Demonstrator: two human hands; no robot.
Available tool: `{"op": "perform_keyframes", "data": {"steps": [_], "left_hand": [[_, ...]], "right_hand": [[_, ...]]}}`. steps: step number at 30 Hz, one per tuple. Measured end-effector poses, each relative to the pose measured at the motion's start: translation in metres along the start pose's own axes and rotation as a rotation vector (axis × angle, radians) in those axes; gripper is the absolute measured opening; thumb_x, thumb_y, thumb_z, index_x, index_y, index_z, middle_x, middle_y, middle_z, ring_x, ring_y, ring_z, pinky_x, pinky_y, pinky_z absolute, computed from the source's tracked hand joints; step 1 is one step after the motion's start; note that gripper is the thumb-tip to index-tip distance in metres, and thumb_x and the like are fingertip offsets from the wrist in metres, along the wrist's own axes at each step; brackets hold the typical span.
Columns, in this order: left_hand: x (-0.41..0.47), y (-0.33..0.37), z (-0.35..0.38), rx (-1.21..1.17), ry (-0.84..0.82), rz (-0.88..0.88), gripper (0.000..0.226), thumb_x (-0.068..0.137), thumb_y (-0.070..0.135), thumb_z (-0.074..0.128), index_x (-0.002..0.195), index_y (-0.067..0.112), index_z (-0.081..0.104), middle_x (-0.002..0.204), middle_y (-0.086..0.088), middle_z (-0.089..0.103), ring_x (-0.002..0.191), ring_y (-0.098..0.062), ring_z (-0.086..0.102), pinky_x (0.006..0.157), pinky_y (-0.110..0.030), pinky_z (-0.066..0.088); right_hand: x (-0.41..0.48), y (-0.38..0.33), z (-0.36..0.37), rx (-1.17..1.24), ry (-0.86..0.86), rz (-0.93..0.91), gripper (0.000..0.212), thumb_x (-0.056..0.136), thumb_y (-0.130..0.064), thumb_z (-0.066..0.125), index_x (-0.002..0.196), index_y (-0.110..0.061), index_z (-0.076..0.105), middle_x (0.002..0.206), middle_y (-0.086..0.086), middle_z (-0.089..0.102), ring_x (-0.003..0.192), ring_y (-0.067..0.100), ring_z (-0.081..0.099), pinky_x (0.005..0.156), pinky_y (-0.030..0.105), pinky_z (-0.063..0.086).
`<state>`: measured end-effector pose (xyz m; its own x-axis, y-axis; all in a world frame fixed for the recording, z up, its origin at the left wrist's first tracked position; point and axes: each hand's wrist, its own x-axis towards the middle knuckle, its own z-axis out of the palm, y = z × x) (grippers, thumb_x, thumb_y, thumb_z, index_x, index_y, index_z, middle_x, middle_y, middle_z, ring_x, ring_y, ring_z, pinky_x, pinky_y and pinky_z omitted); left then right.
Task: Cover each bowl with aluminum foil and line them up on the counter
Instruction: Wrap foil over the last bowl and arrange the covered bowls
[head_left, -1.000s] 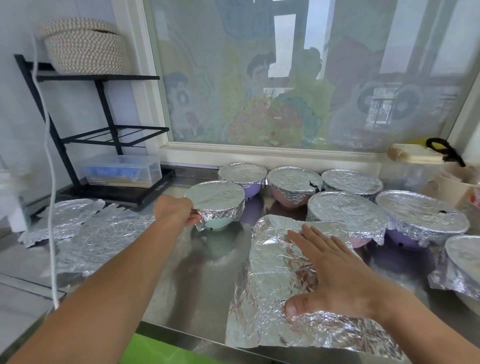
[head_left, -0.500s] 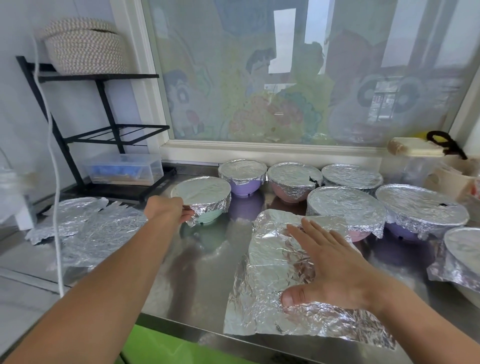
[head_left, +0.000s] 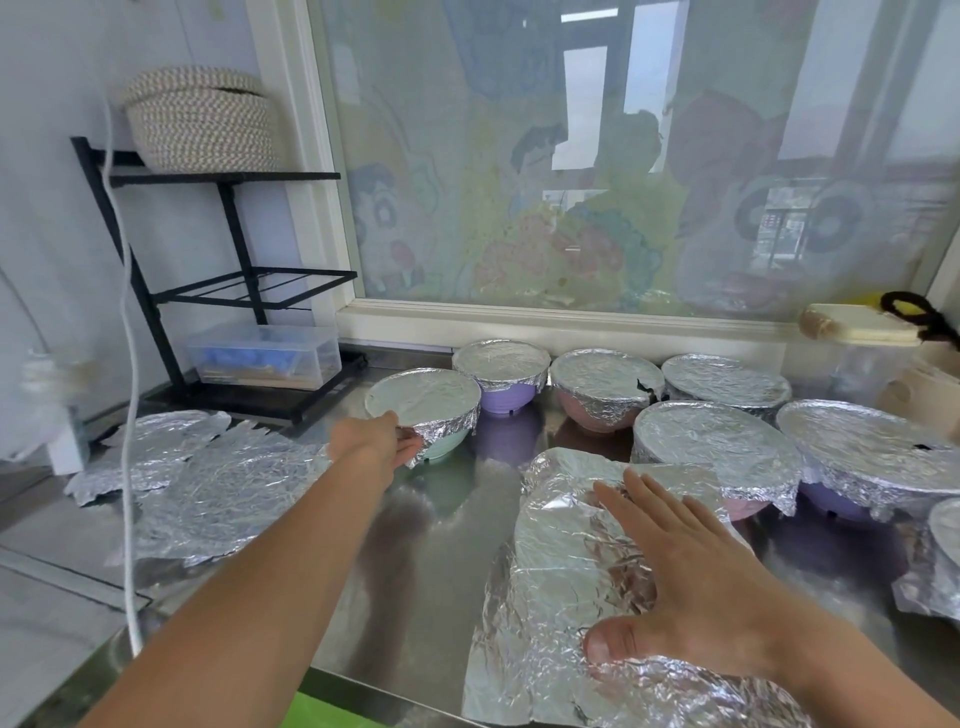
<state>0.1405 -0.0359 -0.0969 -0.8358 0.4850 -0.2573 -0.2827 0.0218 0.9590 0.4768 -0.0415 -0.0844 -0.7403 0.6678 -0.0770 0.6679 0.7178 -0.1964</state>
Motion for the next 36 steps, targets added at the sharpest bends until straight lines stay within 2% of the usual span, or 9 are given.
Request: {"op": "perform_keyframes", "data": {"steps": [6,9,11,13,16,19,22,26,36], "left_hand": [[-0.027,-0.011,0.004,0.089,-0.019,0.007,0.03,0.099,0.028,0.048,0.089,0.0,0.057,0.067,-0.02,0.067,0.041,-0.022,0.064,0.035,-0.024,0.048],[-0.07,-0.023,0.008,0.334,-0.17,0.334,0.028,0.094,0.034,0.054,0.082,0.009,0.056,0.059,-0.006,0.068,0.046,-0.021,0.063,0.048,-0.029,0.05],[-0.108,-0.024,0.007,0.448,-0.414,0.66,0.031,0.083,0.052,0.06,0.083,0.021,0.062,0.077,0.003,0.071,0.068,-0.015,0.067,0.069,-0.032,0.054],[-0.146,-0.018,0.007,0.676,-0.806,0.815,0.053,0.071,0.07,0.063,0.112,0.037,0.061,0.12,0.014,0.061,0.113,-0.001,0.055,0.096,-0.023,0.043],[-0.182,-0.016,0.017,1.152,-1.109,0.86,0.107,0.064,0.08,0.06,0.151,0.04,0.013,0.158,0.021,0.004,0.145,0.001,-0.001,0.118,-0.029,0.009],[-0.191,-0.019,0.029,1.422,-1.1,0.916,0.123,0.064,0.083,0.058,0.151,0.035,-0.014,0.159,0.013,-0.02,0.145,-0.007,-0.019,0.12,-0.041,-0.004],[-0.189,-0.023,0.038,1.563,-1.093,0.86,0.129,0.06,0.086,0.058,0.149,0.036,-0.021,0.157,0.009,-0.027,0.143,-0.012,-0.026,0.119,-0.047,-0.008],[-0.186,-0.026,0.044,1.655,-1.098,0.855,0.133,0.056,0.086,0.062,0.149,0.036,-0.018,0.159,0.01,-0.023,0.145,-0.015,-0.022,0.119,-0.051,-0.007],[-0.187,-0.022,0.046,1.694,-1.105,0.812,0.131,0.056,0.081,0.069,0.15,0.04,-0.011,0.156,0.006,-0.031,0.142,-0.019,-0.029,0.116,-0.05,-0.012]], "right_hand": [[-0.001,-0.001,-0.001,0.009,0.001,-0.003,0.135,0.047,-0.102,0.041,0.15,-0.041,-0.021,0.156,-0.006,-0.031,0.143,0.009,-0.03,0.119,0.035,-0.014],[-0.002,-0.001,0.0,0.029,0.019,-0.004,0.134,0.049,-0.1,0.044,0.151,-0.04,-0.019,0.158,-0.006,-0.028,0.144,0.01,-0.029,0.119,0.036,-0.014],[-0.001,-0.001,0.001,0.04,0.029,-0.002,0.133,0.051,-0.099,0.045,0.152,-0.039,-0.018,0.159,-0.004,-0.026,0.144,0.011,-0.027,0.12,0.038,-0.012],[-0.001,0.0,0.001,0.071,0.047,-0.011,0.132,0.054,-0.096,0.048,0.153,-0.037,-0.015,0.16,-0.003,-0.023,0.146,0.011,-0.025,0.121,0.039,-0.01],[-0.009,0.005,-0.012,0.208,0.075,-0.061,0.114,0.069,-0.08,0.059,0.155,-0.035,0.0,0.162,-0.008,-0.012,0.148,0.006,-0.013,0.121,0.029,0.003],[-0.014,0.026,-0.034,0.599,0.316,0.103,0.086,0.075,-0.062,0.067,0.149,-0.032,0.035,0.156,-0.013,0.026,0.143,0.007,0.025,0.106,0.02,0.032],[-0.001,0.069,-0.043,0.592,0.618,0.448,0.047,0.089,-0.039,0.068,0.125,-0.01,0.062,0.123,0.008,0.063,0.119,0.027,0.056,0.094,0.036,0.042],[0.019,0.105,-0.047,0.503,0.576,0.708,0.043,0.088,-0.036,0.063,0.061,-0.005,0.05,0.063,0.01,0.053,0.072,0.031,0.054,0.064,0.035,0.037],[0.034,0.118,-0.041,0.727,0.401,0.873,0.017,0.083,-0.008,0.055,0.08,0.007,0.063,0.061,0.021,0.069,0.054,0.031,0.069,0.054,0.038,0.059]]}}
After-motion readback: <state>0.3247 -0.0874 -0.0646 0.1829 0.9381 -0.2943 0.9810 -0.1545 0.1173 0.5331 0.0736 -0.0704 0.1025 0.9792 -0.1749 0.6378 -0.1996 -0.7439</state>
